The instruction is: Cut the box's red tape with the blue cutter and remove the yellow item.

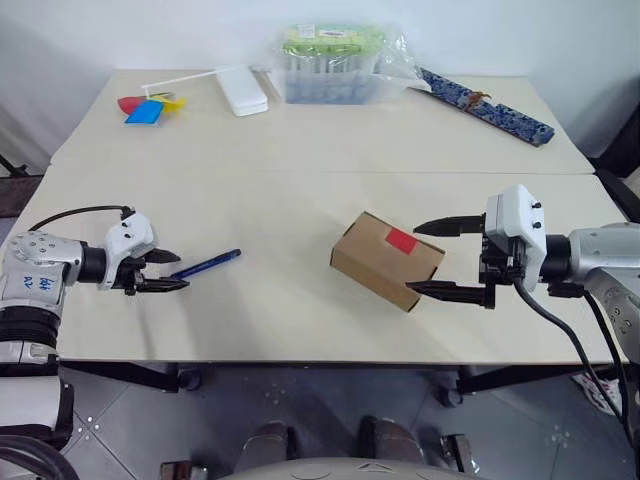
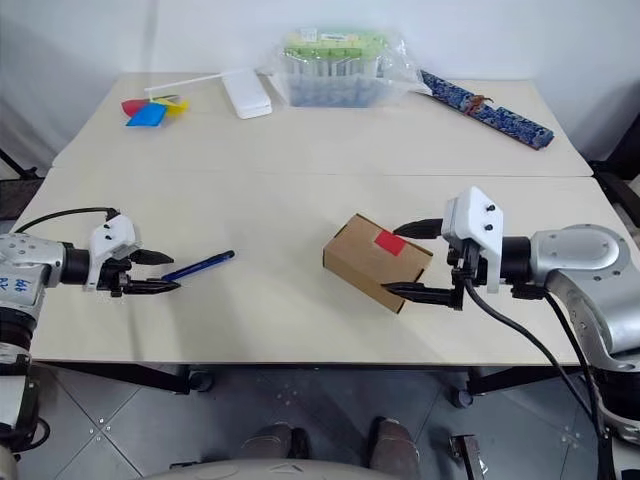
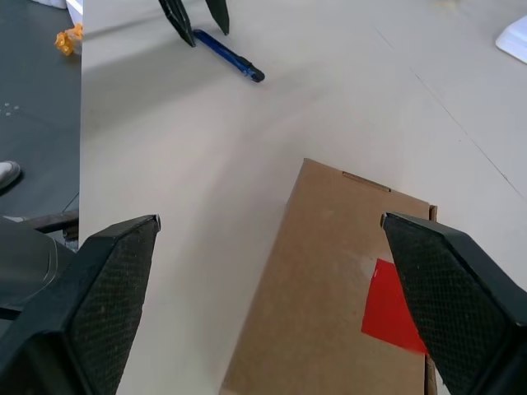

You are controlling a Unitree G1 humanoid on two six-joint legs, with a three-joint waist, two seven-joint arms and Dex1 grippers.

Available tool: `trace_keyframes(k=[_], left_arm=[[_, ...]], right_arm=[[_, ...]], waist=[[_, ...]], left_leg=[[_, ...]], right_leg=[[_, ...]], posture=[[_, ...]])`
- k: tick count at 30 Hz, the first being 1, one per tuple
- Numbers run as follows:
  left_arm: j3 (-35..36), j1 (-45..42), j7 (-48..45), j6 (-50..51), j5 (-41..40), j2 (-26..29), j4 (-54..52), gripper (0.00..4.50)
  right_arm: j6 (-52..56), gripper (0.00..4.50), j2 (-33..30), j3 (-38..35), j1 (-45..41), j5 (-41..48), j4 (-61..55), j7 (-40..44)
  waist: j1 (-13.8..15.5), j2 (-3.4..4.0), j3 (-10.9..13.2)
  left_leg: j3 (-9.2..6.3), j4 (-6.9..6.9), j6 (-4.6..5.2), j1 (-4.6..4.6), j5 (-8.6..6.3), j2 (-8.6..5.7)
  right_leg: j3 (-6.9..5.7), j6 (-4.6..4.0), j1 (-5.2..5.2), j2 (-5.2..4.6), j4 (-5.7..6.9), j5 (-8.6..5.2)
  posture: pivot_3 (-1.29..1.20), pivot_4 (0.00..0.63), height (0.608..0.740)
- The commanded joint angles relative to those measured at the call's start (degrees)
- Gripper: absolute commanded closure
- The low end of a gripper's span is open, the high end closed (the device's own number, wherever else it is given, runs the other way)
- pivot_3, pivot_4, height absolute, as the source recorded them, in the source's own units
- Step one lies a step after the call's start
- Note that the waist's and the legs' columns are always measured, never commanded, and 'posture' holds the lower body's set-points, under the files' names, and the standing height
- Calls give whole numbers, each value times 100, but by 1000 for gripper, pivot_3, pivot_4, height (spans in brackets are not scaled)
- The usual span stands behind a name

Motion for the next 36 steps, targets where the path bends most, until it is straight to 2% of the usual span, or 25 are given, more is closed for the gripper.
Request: trace_keyframes(k=[1,5,10,14,18,21,24,30,35,36], left_arm=[[-123,-9,-36,-94,170,-42,206,2883],[-106,14,-106,-212,101,-68,65,4062],[-79,192,-237,-283,-9,-35,-451,4122],[-74,500,-408,-82,-152,8,-1296,4122],[-309,879,-496,575,-395,-157,-3406,4122],[-501,951,-370,852,-339,-302,-4248,4122],[-662,988,-223,1004,-289,-442,-4766,4122],[-1139,1125,172,1058,-24,-830,-5414,4122],[-1334,1520,329,1034,248,-718,-5695,4122],[-1343,1567,367,1123,296,-686,-5747,4122]], right_arm=[[-86,0,-92,-174,-60,20,-122,-16],[-92,0,-97,-167,-134,23,-91,-7],[24,0,-88,-186,-248,117,-175,-61],[108,0,-48,-149,-319,178,-304,-159],[563,0,103,250,-602,314,-938,-490],[1101,0,142,460,-734,524,-1347,-770],[1398,558,213,636,-787,568,-1631,-1054],[1030,2647,186,1486,-588,-236,-1932,-1140],[188,4314,66,2520,-542,-1450,-1755,-905],[124,4450,111,2611,-541,-1545,-1730,-887]], waist=[[-1,0,0],[-6,0,0],[-1,0,0],[-10,0,0],[-39,0,0],[-47,-2,1],[-52,-1,1],[-55,-2,1],[-66,-1,1],[-64,-1,1]], left_leg=[[0,1,0,0,0,0],[0,1,0,0,0,0],[-1,2,0,-1,0,-1],[-2,2,1,-3,0,-1],[-12,2,0,-6,0,0],[-44,9,0,-11,0,1],[-55,8,0,-10,0,0],[-52,10,1,-9,0,0],[-47,10,1,-9,0,0],[-47,10,0,-9,0,0]], right_leg=[[1,0,0,0,1,0],[1,0,-1,-1,3,0],[2,0,-1,-2,3,0],[1,0,-3,-3,4,0],[4,0,-9,-4,6,0],[4,0,-8,-4,11,0],[5,0,-8,-3,10,0],[8,0,-9,-3,10,0],[11,0,-11,-3,8,0],[11,-1,-11,-3,8,-1]], posture=[[0,150,740],[0,150,740],[0,150,740],[0,150,740],[0,150,740],[0,150,740],[0,150,740],[0,150,740],[0,150,740],[0,150,740]])
